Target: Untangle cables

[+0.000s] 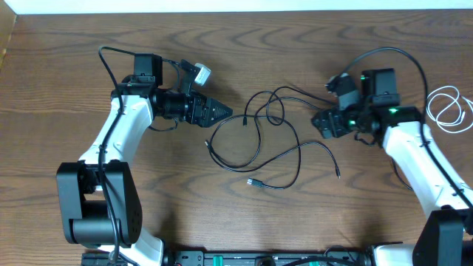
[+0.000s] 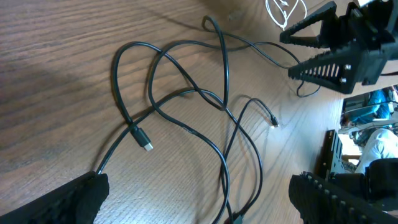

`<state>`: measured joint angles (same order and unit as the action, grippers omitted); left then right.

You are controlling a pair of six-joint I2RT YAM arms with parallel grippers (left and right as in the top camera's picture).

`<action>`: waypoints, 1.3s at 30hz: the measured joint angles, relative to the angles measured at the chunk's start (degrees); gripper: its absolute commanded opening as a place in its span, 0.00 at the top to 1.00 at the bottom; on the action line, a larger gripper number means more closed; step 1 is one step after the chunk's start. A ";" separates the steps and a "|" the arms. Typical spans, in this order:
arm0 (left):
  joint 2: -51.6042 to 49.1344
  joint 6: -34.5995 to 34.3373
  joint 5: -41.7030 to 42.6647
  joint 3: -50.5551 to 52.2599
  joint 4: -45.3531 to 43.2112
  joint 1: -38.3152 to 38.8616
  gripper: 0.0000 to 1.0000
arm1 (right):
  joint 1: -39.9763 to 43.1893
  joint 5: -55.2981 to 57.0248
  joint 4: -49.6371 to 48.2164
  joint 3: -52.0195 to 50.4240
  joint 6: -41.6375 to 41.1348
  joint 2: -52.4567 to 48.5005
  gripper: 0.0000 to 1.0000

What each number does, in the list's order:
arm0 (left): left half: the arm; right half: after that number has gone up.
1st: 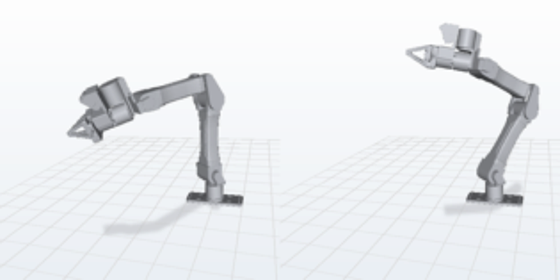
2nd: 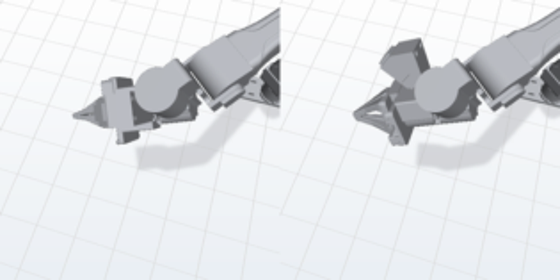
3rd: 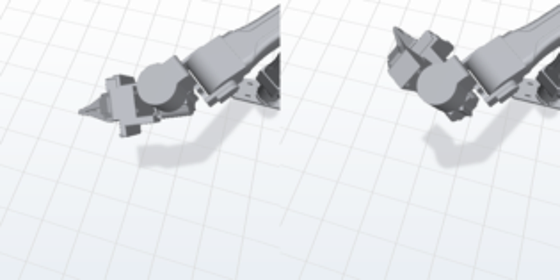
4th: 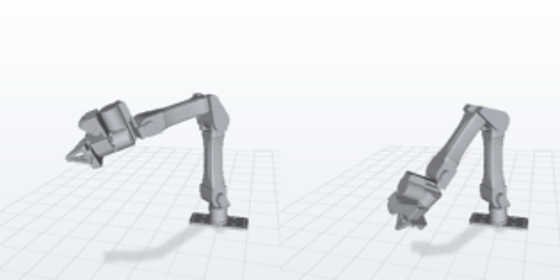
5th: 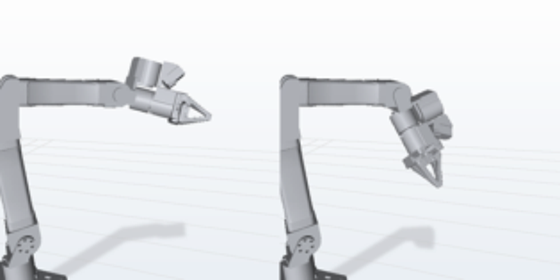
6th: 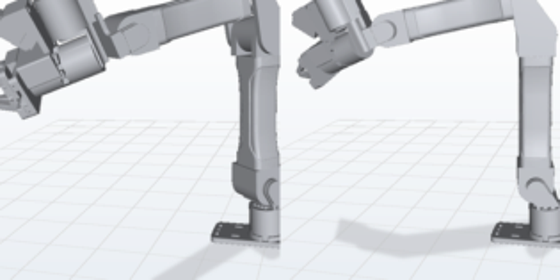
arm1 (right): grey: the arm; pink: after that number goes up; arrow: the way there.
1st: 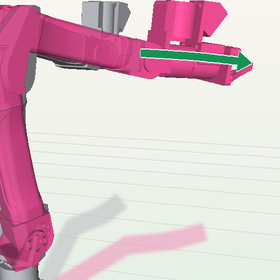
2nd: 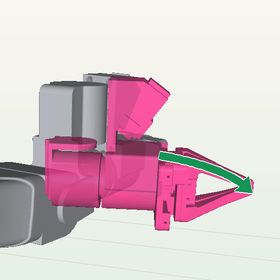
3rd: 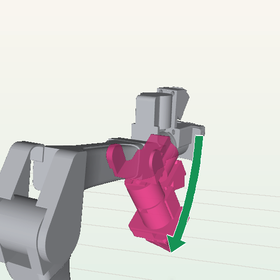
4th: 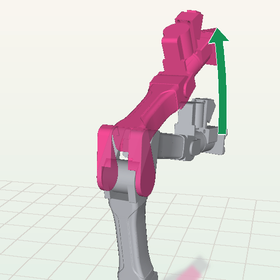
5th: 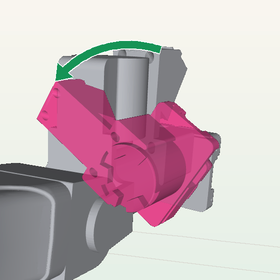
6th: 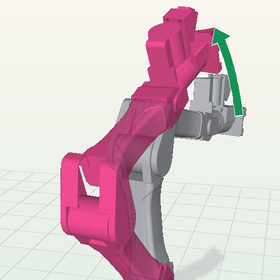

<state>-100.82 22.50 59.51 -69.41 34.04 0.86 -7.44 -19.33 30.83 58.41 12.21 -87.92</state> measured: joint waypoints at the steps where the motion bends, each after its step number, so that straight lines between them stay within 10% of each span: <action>1: 0.00 0.00 -0.22 0.00 0.02 0.00 0.02 | -1.18 0.15 -1.18 0.00 0.81 -0.24 0.24; 7: 0.00 -0.20 -2.82 0.00 0.00 0.00 0.02 | -4.72 3.02 -5.81 0.00 5.03 -2.43 0.05; 30: 0.00 -0.22 -4.83 0.00 -0.48 0.00 0.02 | -4.68 11.56 -26.53 -0.09 17.11 -21.05 0.10; 39: 0.00 -0.22 -4.81 0.00 -0.72 -0.02 0.02 | -4.37 8.79 -26.82 1.01 17.09 -23.32 0.46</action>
<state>-100.82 22.28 54.70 -69.41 33.32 0.84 -11.81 -10.55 4.01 59.42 29.30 -111.24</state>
